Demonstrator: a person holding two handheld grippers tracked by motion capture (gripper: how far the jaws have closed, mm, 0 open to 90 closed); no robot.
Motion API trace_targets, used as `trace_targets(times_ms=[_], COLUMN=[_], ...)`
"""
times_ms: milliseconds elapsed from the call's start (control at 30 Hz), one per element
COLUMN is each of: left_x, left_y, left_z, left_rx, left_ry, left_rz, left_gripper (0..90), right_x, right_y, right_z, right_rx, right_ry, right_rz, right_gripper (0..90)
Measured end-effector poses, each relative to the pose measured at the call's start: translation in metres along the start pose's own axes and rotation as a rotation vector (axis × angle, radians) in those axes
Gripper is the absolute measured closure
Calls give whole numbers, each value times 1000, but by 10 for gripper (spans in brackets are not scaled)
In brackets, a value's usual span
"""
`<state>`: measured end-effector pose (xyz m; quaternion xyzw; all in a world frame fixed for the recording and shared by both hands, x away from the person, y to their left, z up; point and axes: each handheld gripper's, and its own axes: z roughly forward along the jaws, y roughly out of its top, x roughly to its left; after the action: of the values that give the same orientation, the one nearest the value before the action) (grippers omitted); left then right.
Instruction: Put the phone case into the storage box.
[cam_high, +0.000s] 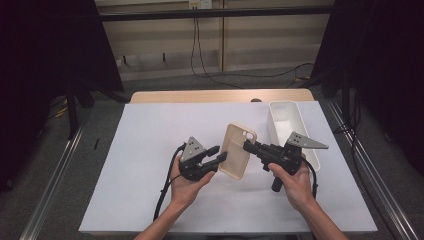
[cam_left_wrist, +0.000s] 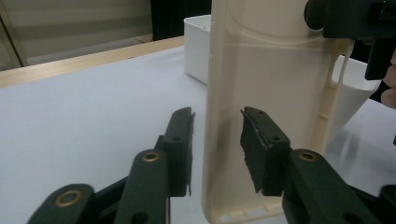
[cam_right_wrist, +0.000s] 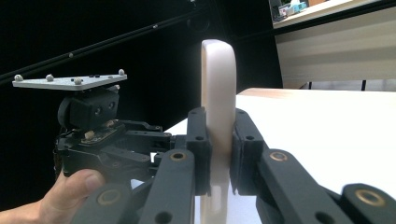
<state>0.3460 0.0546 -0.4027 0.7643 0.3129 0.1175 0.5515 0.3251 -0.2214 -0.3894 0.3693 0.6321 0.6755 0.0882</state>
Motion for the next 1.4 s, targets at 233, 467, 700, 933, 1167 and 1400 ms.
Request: trace_targets(times_ms=[233,467,700,933,1167,1400], left_x=[1,1,2,5,12,22], left_y=[0,-1,0,0,-8,-10], left_z=[0,1,-2,-10,-22,-32], left_rx=[-15,-19,-28,-45,-53,-41], left_ry=[18,18,37,-2,40,97], left_rz=[-2,17,53,54,62,21], left_gripper=[410,230,92,45,36,46], right_x=[-2,-3,-3,-4,-6,-6], right_y=[1,3,4,6,8,10], right_z=[-2,-5,-7,-11,-14,-18], right_rx=[-3,0,0,-8,-11,-17], right_ry=[1,-1,-2,-4,-9,-14], right_rz=[-12,-28,-39,-45,-53,-60], right_gripper=[806,806,806,806,806,806])
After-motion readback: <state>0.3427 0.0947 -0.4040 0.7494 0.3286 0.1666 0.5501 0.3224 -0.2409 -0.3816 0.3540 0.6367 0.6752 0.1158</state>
